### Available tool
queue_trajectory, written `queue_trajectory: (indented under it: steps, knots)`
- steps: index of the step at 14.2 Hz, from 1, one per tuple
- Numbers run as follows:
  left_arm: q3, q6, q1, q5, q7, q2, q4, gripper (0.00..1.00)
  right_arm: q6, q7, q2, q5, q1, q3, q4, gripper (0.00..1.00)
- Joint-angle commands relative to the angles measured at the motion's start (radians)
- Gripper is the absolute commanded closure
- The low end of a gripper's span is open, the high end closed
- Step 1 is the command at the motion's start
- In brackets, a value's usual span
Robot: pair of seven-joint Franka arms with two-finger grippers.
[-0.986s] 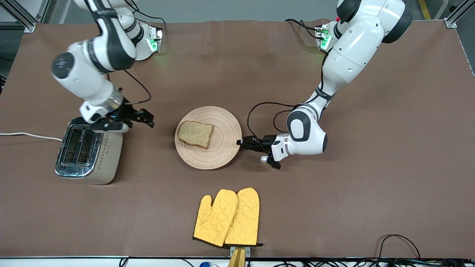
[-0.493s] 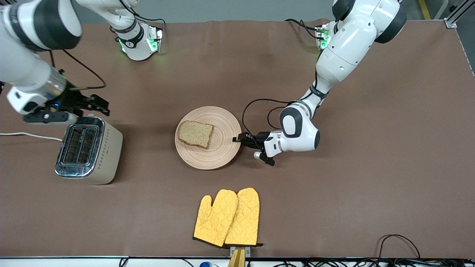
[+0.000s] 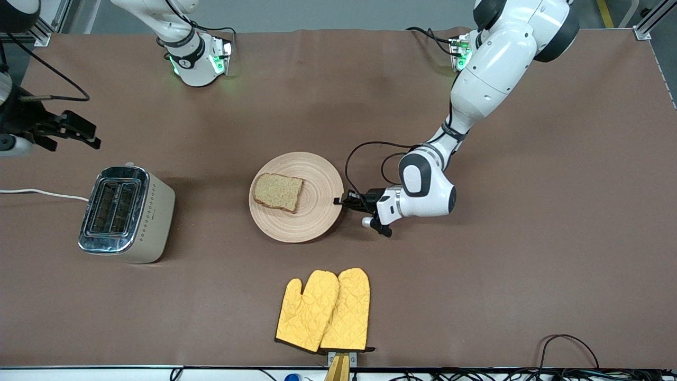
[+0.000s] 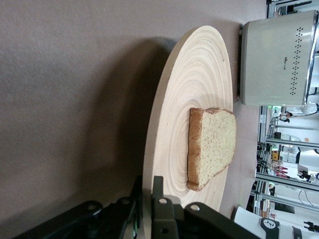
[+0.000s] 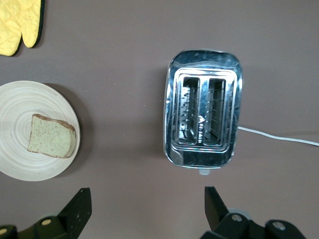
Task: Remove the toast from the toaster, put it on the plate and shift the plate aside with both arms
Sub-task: 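Grip the plate rim with the left gripper while the right gripper withdraws, then slide the plate with the left gripper away from the toaster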
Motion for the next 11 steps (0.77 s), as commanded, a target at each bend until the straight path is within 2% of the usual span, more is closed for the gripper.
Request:
queue_trajectory:
  steps: [1,4,9,11]
  knots:
    - [-0.003,-0.002,0.041,-0.018,-0.04,-0.059,0.012,1.0,-0.055,-0.029,0.009,-0.021,-0.038,0.017,0.081,0.0]
    - [-0.003,-0.005,0.084,-0.013,-0.1,-0.126,0.013,1.0,-0.066,-0.027,0.015,-0.073,-0.027,0.023,0.099,0.0]
    - [-0.001,-0.019,0.198,-0.004,-0.131,-0.198,0.0,1.0,-0.069,-0.027,0.016,-0.067,-0.03,0.022,0.098,0.0]
    - [0.003,-0.067,0.25,0.031,-0.132,-0.211,0.003,1.0,-0.071,-0.027,0.016,-0.067,-0.029,0.022,0.098,0.0]
